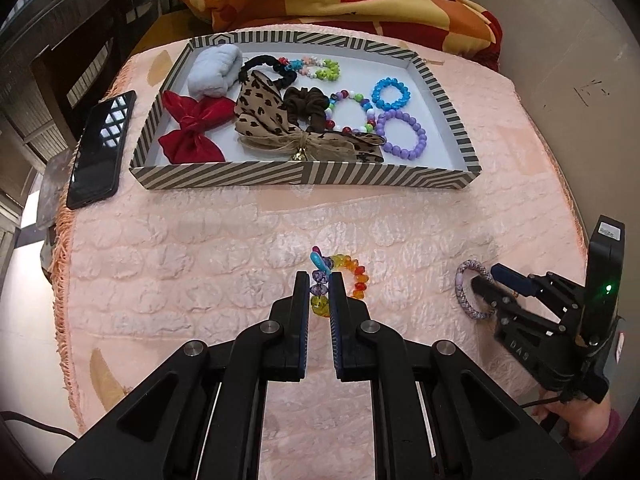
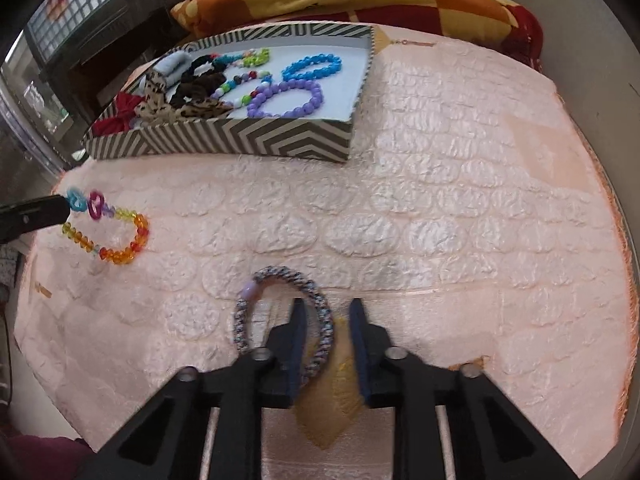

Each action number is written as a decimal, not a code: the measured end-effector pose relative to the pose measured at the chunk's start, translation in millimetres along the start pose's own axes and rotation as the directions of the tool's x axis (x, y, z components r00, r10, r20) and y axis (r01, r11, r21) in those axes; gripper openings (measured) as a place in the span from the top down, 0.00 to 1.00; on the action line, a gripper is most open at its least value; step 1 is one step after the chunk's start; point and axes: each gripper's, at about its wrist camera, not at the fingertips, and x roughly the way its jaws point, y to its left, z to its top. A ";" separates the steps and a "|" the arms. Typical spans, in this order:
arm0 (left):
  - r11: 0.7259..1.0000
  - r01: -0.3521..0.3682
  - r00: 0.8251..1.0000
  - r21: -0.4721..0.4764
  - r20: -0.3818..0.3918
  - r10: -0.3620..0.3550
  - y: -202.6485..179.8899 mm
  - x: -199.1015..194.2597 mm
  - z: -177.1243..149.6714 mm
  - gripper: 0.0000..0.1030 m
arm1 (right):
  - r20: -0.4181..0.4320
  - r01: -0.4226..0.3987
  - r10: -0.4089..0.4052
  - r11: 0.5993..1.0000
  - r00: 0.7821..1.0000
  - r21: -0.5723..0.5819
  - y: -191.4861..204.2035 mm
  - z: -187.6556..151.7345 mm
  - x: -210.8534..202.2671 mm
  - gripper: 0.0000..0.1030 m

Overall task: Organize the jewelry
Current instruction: 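Grasp the rainbow heart-charm bracelet with the left tool while the right grasps the grey braided bracelet, then carry both bracelets into the striped tray and open both tools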

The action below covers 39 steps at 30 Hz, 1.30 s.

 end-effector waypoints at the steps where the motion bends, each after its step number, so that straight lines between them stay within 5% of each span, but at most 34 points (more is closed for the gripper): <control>1: 1.000 -0.003 1.000 0.002 0.002 0.003 0.2 0.0 0.3 0.92 | 0.003 0.005 -0.005 1.000 1.000 0.005 -2.5 -0.3 -1.4 0.93; 17: 1.000 0.000 0.999 0.021 0.050 -0.001 -3.6 -17.9 13.4 0.92 | 0.131 -0.100 0.090 0.993 0.987 0.070 -4.2 17.0 -59.1 0.94; 39: 0.993 -0.046 0.987 0.105 0.156 0.029 -18.5 -56.1 80.2 0.92 | 0.176 -0.132 0.121 0.990 0.977 0.051 8.6 62.1 -62.3 0.94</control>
